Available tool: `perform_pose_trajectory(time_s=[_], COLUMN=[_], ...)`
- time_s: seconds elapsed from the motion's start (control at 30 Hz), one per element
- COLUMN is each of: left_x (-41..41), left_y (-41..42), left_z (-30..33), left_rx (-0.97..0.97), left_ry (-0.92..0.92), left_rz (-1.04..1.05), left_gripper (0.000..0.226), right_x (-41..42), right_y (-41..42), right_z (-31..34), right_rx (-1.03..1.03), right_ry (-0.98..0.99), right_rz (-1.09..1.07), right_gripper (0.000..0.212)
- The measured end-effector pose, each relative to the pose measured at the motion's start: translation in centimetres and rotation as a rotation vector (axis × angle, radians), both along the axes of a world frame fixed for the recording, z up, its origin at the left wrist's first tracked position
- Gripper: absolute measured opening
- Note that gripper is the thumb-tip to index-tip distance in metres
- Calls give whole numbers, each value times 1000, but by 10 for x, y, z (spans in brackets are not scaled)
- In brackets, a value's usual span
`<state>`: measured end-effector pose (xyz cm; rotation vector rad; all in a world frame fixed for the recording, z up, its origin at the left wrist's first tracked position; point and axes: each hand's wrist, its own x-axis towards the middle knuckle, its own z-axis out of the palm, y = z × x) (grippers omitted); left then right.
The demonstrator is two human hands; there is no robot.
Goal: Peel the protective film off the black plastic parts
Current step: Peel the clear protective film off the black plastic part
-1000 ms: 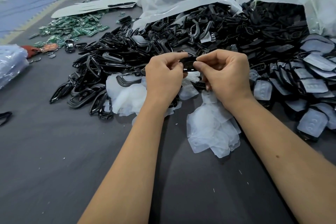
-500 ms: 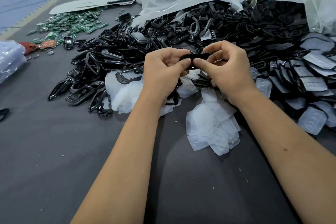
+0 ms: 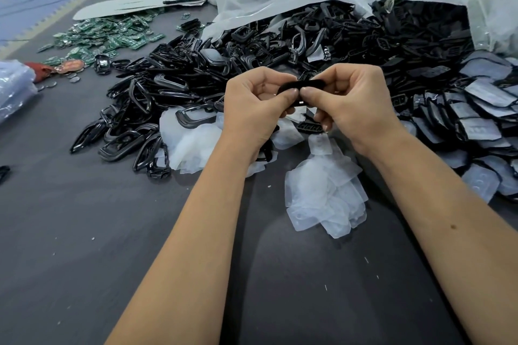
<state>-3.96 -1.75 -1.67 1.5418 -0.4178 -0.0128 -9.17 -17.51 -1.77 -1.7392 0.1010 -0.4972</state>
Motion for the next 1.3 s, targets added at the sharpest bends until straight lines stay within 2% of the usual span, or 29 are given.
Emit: perform_pose_trajectory(time_s=[0.07,0.2,0.27,0.33,0.43,0.57,0.63,0.7,0.77,0.87,0.93,1.13,1.3], left_x=[2,5,7,7,8,7,7,8,10,10,11,14,13], left_y=[1,3,3,4,5,6,7,8,8,8,8,9,6], left_z=[0,-3,-4,-4,-4,-2,-1,0,0,0,-1,-5,-7], left_rx=[33,148,127,65,-2,-52,-76,-97,-106,-98,-88,-54,-30], left_ry=[-48,-123,-108,-76,-24,21,37,53,62,75,85,86,78], left_rz=[20,142,198,218,219,221,219,219,225,239,246,201,157], left_gripper=[14,14,15,18,18,17,17,17,17,21,21,23,22], right_x=[-2,-5,-7,-10,-13,-11,-12,-13,-12,-7,-4,1,1], right_y=[-1,-5,-2,7,18,17,11,3,-4,-1,5,15,12], right_z=[4,17,25,35,44,49,54,56,53,42,29,-1,-3], right_rx=[-107,-648,-779,-915,-1041,-1108,-1064,-917,-622,-88,153,371,403], right_ry=[30,218,329,511,728,753,758,692,540,323,244,110,65], right_rz=[-51,-135,-132,-78,49,57,67,77,106,219,260,194,230], right_gripper=[18,45,63,71,57,18,13,12,9,19,25,18,18])
